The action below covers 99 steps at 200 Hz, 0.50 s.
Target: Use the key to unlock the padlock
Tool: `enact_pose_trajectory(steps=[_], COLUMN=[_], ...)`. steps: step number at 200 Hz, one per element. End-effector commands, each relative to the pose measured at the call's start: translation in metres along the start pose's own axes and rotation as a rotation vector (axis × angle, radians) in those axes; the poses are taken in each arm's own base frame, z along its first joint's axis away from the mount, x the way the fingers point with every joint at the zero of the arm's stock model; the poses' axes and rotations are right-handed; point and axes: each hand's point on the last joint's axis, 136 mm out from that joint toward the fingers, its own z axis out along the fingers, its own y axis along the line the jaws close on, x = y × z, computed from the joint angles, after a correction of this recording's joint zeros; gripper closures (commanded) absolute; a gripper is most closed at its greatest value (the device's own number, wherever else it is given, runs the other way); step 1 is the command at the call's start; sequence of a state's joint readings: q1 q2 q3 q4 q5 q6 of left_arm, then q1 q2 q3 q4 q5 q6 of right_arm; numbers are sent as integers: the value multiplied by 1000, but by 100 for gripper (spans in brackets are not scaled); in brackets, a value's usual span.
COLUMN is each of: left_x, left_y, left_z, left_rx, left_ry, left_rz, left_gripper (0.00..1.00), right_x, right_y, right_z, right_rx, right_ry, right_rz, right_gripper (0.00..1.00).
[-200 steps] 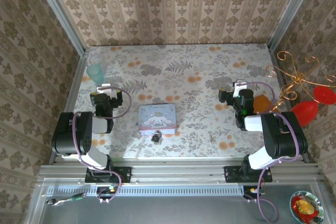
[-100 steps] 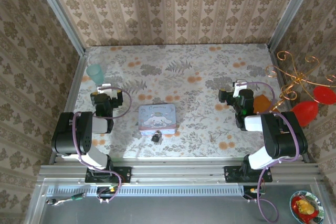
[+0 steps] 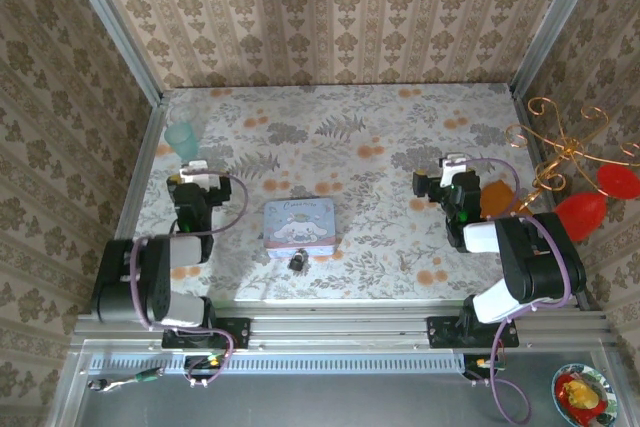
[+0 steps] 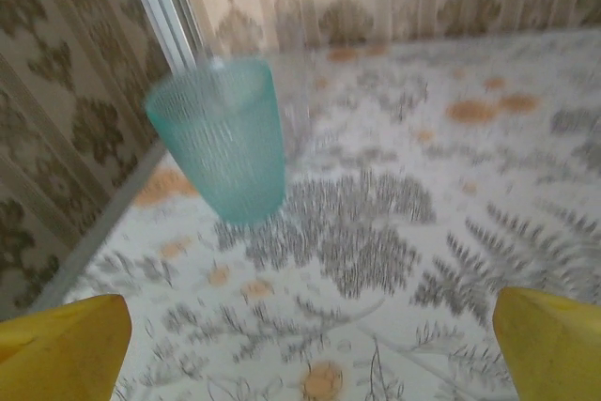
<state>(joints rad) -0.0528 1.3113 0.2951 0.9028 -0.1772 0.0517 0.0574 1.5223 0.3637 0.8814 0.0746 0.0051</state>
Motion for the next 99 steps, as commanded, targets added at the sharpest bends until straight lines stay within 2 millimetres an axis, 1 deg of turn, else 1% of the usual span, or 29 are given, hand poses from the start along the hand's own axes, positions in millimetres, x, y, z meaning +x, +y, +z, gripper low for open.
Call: enact_pose_trajectory(steps=[1, 9, 12, 13, 15, 33, 44, 53, 57, 67, 74, 81, 92, 99], left_x=[-32, -44, -48, -50, -53, -74, -82, -83, -83, -86, -82, -77, -57, -51], left_y=[-3, -4, -5, -5, -5, -6, -6, -2, 0, 7, 12, 19, 29, 34], left_z=[-21, -30, -34, -35, -37, -52, -59, -65, -67, -73, -77, -81, -89, -93], left_rx=[46, 67, 77, 79, 81, 122, 140, 128, 118, 90, 59, 19, -60, -81], left_ry=[-45, -54, -56, -58, -60, -64, -25, 17, 34, 61, 92, 127, 219, 244], left_rz=[-34, -65, -80, -87, -98, -227, -318, -385, -413, -483, -536, -595, -680, -711], left_gripper=[0, 0, 0, 0, 0, 0, 0, 0, 0, 0, 0, 0, 0, 0], right_x=[-22, -28, -26, -31, -35, -47, -54, -60, -59, -66, -69, -74, -81, -84], right_y=[-3, -4, -4, -4, -5, -8, -9, -13, -14, -15, -16, -16, -15, -15], right_z=[-12, -19, -19, -22, -25, -40, -49, -57, -58, -65, -68, -72, -80, -86], right_rx=[24, 36, 41, 43, 50, 66, 70, 84, 88, 91, 94, 90, 83, 84], right_ry=[-85, -99, -87, -101, -106, -112, -129, -151, -141, -138, -118, -93, -55, -30], right_rz=[-18, -23, -27, -25, -21, 8, 29, 77, 97, 146, 178, 201, 248, 283], right_gripper=[0, 0, 0, 0, 0, 0, 0, 0, 0, 0, 0, 0, 0, 0])
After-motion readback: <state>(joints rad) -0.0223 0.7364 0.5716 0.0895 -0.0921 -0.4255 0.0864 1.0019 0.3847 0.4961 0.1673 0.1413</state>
